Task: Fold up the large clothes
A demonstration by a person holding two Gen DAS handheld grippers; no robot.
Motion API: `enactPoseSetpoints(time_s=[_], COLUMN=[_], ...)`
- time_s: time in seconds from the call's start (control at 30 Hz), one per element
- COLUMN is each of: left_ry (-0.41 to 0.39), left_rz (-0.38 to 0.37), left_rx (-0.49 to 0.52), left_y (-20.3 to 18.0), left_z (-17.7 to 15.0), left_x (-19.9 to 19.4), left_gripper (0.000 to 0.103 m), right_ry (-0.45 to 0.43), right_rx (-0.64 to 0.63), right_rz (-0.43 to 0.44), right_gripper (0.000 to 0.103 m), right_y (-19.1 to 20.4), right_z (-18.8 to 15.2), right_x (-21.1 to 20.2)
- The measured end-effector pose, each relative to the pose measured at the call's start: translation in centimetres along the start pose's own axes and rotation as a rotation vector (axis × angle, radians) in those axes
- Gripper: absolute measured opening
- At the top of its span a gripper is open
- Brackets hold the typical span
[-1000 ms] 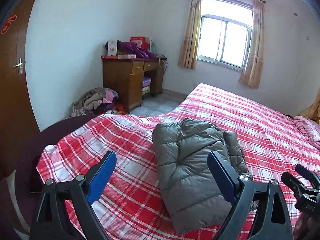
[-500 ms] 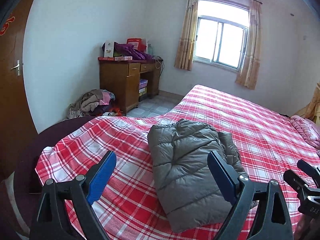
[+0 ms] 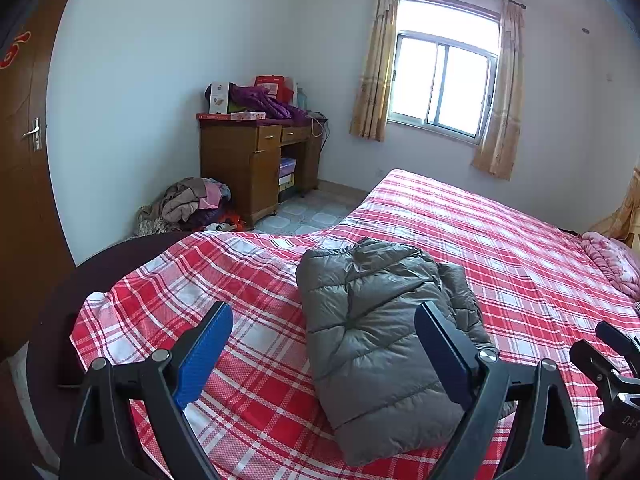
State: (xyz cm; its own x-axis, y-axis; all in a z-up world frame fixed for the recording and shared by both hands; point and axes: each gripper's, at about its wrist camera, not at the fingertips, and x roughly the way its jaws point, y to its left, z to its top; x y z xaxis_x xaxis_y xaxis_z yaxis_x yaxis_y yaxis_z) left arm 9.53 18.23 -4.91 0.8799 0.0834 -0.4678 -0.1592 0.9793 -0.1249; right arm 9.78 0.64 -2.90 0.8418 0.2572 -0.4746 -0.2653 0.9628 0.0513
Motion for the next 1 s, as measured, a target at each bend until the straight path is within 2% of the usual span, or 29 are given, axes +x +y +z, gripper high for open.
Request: enactPoseSetpoints(time_s=[1.0], left_ry=[0.016], left_rz=[0.002], left_rx=[0.008], left_y=[-0.23], left_z=[-0.34], left_x=[0.68], left_gripper=[0.093], right_ry=[-0.008], right_rx=[-0.002], right_rz=[0.0], right_gripper=[0.099], right_y=[0.1], right_z=[0.15], right_x=[-0.03])
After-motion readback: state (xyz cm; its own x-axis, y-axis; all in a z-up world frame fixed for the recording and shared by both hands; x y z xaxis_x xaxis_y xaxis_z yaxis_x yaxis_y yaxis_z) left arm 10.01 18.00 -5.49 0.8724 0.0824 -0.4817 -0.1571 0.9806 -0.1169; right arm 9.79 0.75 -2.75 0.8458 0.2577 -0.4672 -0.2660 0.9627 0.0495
